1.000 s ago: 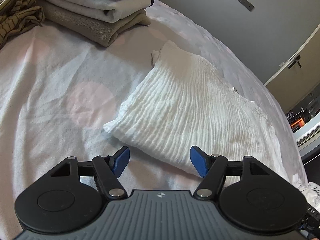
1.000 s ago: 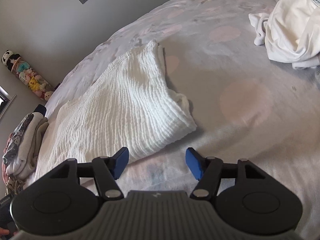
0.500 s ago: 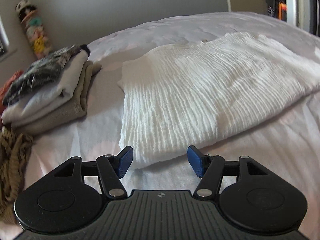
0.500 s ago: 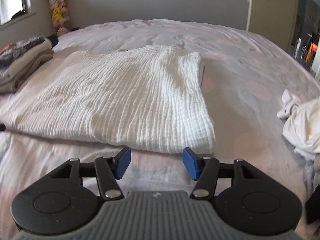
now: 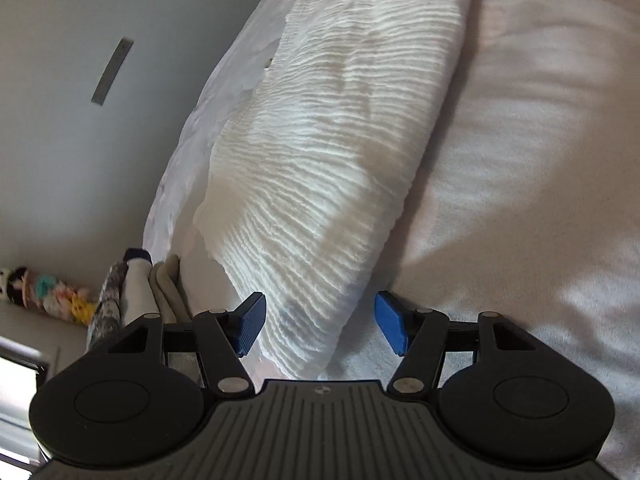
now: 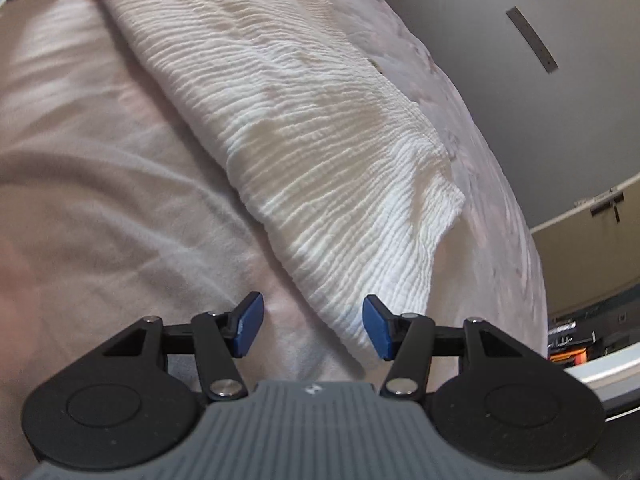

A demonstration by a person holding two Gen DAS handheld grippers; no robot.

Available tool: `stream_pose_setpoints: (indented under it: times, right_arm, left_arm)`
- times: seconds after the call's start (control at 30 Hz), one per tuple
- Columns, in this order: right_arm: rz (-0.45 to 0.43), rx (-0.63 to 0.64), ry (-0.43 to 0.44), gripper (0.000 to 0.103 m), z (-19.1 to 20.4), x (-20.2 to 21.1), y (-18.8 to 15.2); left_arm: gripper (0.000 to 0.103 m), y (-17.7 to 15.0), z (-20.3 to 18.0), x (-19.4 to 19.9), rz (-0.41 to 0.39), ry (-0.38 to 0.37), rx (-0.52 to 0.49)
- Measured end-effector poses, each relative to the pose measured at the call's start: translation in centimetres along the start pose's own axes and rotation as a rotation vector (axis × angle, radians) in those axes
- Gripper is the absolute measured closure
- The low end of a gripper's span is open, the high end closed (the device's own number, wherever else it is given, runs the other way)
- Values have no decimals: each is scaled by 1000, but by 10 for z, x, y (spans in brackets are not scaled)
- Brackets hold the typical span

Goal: Fold clothes

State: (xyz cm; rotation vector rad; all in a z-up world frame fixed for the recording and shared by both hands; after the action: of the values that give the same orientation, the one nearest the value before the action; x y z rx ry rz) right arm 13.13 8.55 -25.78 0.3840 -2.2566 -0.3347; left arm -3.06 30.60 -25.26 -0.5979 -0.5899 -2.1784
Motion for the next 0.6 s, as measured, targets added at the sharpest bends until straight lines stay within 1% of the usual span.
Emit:
stream_pose_setpoints:
  times: [0.1, 0.23, 0.27, 0.3, 0.33, 0.4, 0.43, 0.47, 0.5, 0.53, 0.6]
  right_arm:
    - [0, 64, -17, 45, 1, -8, 3]
    - [-5, 110, -63, 46, -2, -20, 10]
    - [-7, 117, -78, 48, -3, -23, 11]
    - [-7, 124, -96, 50, -4, -26, 13]
    - [-8, 134, -114, 54, -4, -28, 13]
    - [-6, 155, -151, 61, -5, -33, 14]
    - [-5, 166, -171, 72, -5, -35, 14]
    - [-3, 174, -188, 86, -6, -37, 14]
    - [3, 171, -201, 91, -8, -37, 13]
    - [7, 166, -212, 94, -11, -37, 13]
    - [-6, 144, -235, 96, -21, -30, 16]
  left_arm:
    - [44, 3, -2, -6, -10, 8, -45]
    - [44, 7, 1, -15, -17, 24, -58]
    - [44, 9, 2, -17, -19, 31, -60]
    - [46, 10, 3, -19, -24, 39, -58]
    - [51, 11, 4, -20, -28, 46, -55]
    - [70, 12, 5, -23, -36, 57, -50]
    - [75, 12, 6, -24, -38, 59, -51]
    - [82, 13, 6, -24, -38, 58, -53]
    - [90, 13, 7, -24, -39, 52, -50]
    - [94, 14, 9, -22, -43, 45, -47]
    - [99, 18, 18, -15, -60, 48, -46]
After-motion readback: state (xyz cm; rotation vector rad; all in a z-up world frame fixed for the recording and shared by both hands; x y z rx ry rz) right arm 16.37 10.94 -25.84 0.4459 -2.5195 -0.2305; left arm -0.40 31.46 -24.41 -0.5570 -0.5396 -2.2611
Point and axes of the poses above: each gripper's, at about its wrist camera, not at the fingertips, and x roughly against the way its jaws point, z to its left, y to its top, the point moved 9 cm from there along -x, roughly the way its jaws point
